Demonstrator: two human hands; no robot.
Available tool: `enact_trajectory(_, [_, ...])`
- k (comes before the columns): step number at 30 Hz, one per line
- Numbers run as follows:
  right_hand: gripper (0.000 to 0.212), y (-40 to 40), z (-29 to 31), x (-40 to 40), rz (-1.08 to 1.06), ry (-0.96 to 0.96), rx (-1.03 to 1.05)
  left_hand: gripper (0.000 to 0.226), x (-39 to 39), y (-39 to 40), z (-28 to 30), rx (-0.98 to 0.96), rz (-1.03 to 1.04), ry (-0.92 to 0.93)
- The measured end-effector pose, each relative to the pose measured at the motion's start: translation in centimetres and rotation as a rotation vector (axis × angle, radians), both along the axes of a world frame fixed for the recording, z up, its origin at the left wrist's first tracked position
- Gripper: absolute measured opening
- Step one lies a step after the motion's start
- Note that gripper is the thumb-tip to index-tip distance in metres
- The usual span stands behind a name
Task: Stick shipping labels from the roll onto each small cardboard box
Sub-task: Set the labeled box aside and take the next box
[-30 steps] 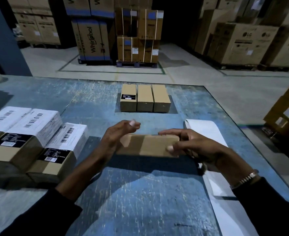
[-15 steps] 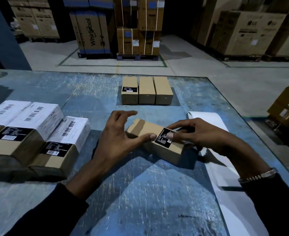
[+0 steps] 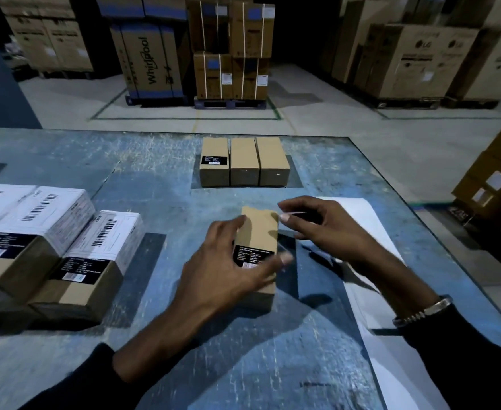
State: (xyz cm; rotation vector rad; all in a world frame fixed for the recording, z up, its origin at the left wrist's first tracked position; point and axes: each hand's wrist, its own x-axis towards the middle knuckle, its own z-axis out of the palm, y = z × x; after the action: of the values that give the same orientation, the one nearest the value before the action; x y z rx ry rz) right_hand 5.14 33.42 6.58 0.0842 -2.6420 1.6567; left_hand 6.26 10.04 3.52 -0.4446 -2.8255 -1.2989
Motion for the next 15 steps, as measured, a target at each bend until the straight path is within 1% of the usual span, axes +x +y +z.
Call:
enact_trajectory(1, [0.038, -0.4, -0.5, -0.2, 0.022, 0.001, 0.012, 0.123, 0.2, 0.5, -0.3, -0.073, -0.052, 0.026])
enact_trajectory(2, [0.042, -0.8, -0.8, -0.3, 0.036, -0.008, 0.032, 0.128, 0.1, 0.8, -0.5, -0.101, -0.099, 0.046])
enact_trajectory(3, [0.044, -1.0, -1.1, -0.4, 0.035, -0.015, 0.053, 0.128, -0.1, 0.8, -0.5, -0.083, -0.139, 0.041])
enact_trajectory(4, [0.041, -1.1, -1.2, -0.5, 0.021, -0.012, 0.062, 0.124, -0.6, 0.4, -0.5, -0.038, -0.181, 0.022])
enact_trajectory(6, [0.029, -0.7, -1.1, -0.5, -0.023, 0.015, 0.08, 0.113, -1.8, -1.2, -0.2, 0.038, -0.29, -0.043])
enact_trajectory(8, [0.019, 0.1, -0.2, -0.2, -0.058, 0.016, 0.131, 0.114, -3.1, -3.1, 0.3, 0.037, -0.406, -0.105])
enact_trajectory(10, [0.024, 1.1, 0.8, 0.2, -0.017, -0.034, 0.108, 0.114, -4.1, -4.6, 0.8, -0.015, -0.411, -0.087])
enact_trajectory(13, [0.041, 2.1, 1.7, 0.7, 0.092, -0.171, 0.04, 0.097, -4.9, -5.4, 0.8, -0.059, -0.346, 0.053])
enact_trajectory(15, [0.047, 2.3, 1.7, 0.6, 0.104, -0.2, 0.057, 0.088, -4.9, -5.4, 0.7, -0.042, -0.363, 0.084])
